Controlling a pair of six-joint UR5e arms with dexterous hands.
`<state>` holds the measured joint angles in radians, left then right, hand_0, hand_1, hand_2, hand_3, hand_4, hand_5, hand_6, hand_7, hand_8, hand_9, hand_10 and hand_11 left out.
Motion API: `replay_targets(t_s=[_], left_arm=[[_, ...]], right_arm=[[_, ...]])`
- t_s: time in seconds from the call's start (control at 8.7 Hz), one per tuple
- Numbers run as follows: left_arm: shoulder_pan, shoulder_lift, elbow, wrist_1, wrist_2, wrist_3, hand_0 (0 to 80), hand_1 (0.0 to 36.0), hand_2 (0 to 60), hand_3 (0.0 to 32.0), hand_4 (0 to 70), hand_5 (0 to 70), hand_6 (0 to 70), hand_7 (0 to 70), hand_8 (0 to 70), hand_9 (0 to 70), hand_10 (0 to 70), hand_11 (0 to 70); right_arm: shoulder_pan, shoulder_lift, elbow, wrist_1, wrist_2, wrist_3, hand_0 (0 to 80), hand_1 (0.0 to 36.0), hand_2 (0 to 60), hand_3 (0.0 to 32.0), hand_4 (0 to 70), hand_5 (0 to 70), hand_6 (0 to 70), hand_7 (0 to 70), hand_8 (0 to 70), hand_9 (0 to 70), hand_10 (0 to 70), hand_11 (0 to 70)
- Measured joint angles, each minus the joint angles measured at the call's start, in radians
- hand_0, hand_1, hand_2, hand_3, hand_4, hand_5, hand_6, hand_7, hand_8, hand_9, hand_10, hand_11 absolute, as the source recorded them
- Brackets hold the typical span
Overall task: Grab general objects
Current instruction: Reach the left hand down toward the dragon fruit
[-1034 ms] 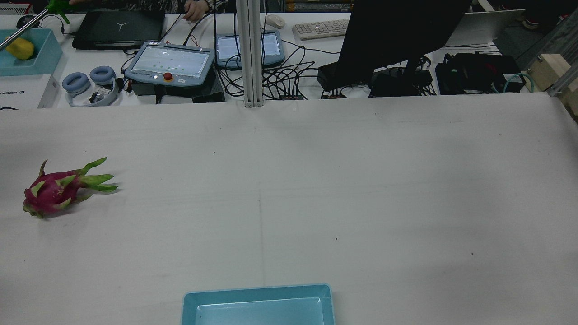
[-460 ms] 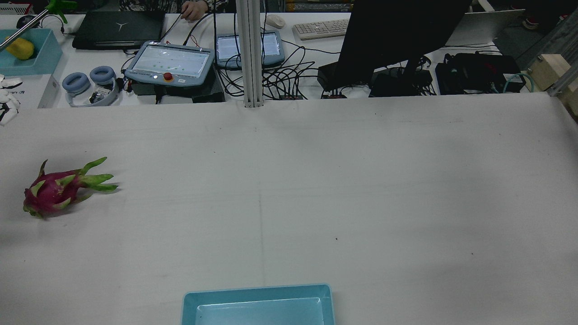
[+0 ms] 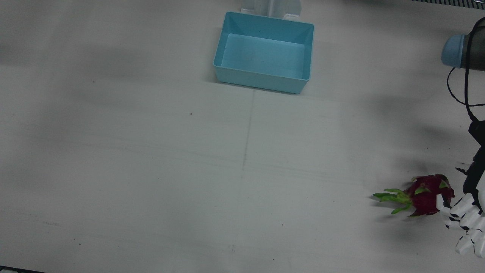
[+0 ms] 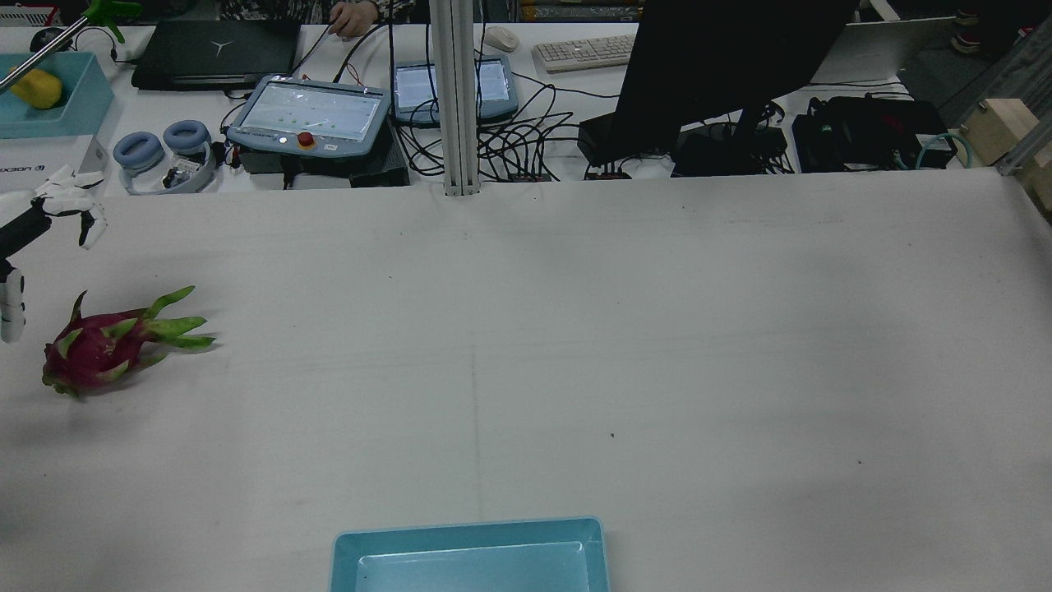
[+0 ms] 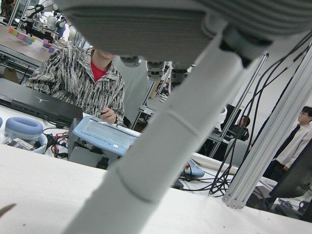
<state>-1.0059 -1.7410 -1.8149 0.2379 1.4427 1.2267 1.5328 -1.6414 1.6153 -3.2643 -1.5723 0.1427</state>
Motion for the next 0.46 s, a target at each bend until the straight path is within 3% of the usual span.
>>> replay_targets(t_s=[0.23,0.46], left_arm=[[0.031,-0.073,0.05,0.103,-0.009,0.04,80.0,36.0,60.0,0.0,0.0,70.0,0.0,53.5,0.0,9.3,0.0,0.0],[0.037,-0.113,0.096,0.174,-0.006,0.045,80.0,36.0,60.0,0.0,0.0,70.0,0.0,43.5,0.0,7.3,0.0,0.0]], right_arm=[[0.001,0.0,0.0,0.0,0.0,0.0,0.0,0.0,0.0,0.0,0.0,0.0,0.0,0.0,0.0,0.0,0.0,0.0],[0.0,0.0,0.0,0.0,0.0,0.0,0.0,0.0,0.0,0.0,0.0,0.0,0.0,0.0,0.0,0.0,0.0,0.0]])
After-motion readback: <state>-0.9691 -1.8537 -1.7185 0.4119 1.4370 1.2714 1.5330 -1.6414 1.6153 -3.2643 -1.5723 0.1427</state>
